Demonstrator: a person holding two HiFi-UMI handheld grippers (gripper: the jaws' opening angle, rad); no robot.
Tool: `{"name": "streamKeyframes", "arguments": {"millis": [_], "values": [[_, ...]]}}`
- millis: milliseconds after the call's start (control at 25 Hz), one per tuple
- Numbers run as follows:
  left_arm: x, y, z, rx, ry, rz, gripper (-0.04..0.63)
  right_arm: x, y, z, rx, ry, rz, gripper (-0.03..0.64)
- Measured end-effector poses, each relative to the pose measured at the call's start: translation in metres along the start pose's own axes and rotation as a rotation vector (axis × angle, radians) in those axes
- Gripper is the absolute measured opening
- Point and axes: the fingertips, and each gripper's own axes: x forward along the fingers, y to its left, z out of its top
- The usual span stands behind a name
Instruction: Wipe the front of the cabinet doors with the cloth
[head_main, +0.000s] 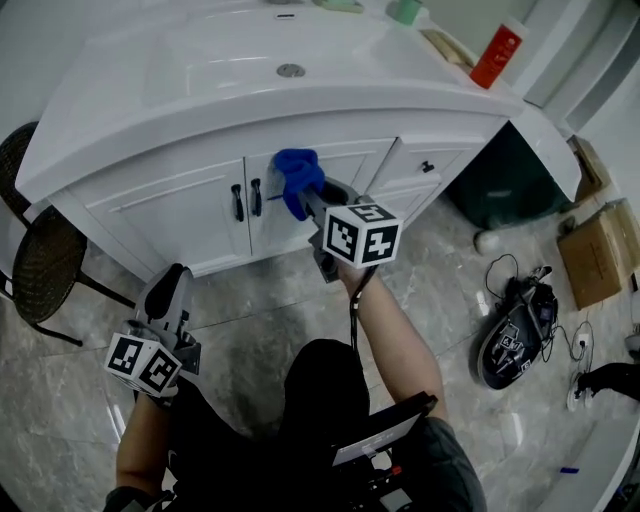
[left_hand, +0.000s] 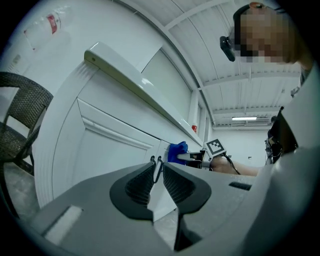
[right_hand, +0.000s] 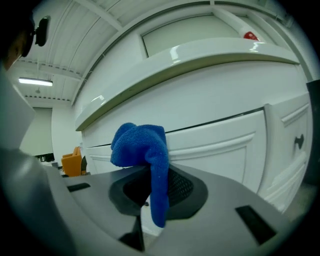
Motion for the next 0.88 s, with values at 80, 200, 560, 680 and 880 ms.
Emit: {"name": "streamKeyframes", "arguments": {"millis": [80,200,560,680,880], "values": [[0.007,-0.008,-0.007,-0.021,0.005,-0.019,0.063,-0.012,-0.031,0.003,0.011,-0.004,-0.066,0.052],[0.013,-0.022,-0.013,-0.012,0.016,-0.054,0.063,-0.033,-0.084,0.006,0.001,-0.016,-0.204,0.052],[0.026,-0.040,-0.015,-0.004,0.031,-0.099,0.063,-0.065,-0.186,0.010,0.076,-0.036,-0.365,0.052],[0.023,-0.043,-0.013,0.025,0.045,-0.095,0.063,-0.070,-0.189,0.009,0.098,-0.042,-0.361,0.052],[0.011,-0.027,-0.005,0.036,0.045,-0.052,0.063,-0.072,-0.146,0.018,0.133,-0.125,-0.286,0.052]]}}
